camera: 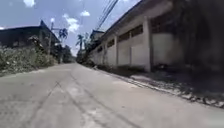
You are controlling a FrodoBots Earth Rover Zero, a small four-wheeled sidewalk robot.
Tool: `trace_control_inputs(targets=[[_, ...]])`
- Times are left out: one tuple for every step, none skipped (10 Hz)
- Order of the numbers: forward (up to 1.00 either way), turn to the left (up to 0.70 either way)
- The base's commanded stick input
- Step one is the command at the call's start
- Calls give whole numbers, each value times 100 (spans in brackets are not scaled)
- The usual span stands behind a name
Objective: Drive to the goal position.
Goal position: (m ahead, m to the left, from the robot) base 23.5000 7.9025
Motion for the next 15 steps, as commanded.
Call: trace_control_inputs(targets=[[100, 0], [100, 0], [100, 0], [100, 0], [100, 0], [100, 0], [100, 0], [100, 0], [100, 0], [100, 0], [100, 0], [100, 2], [100, 30], [100, 37], [100, 37]])
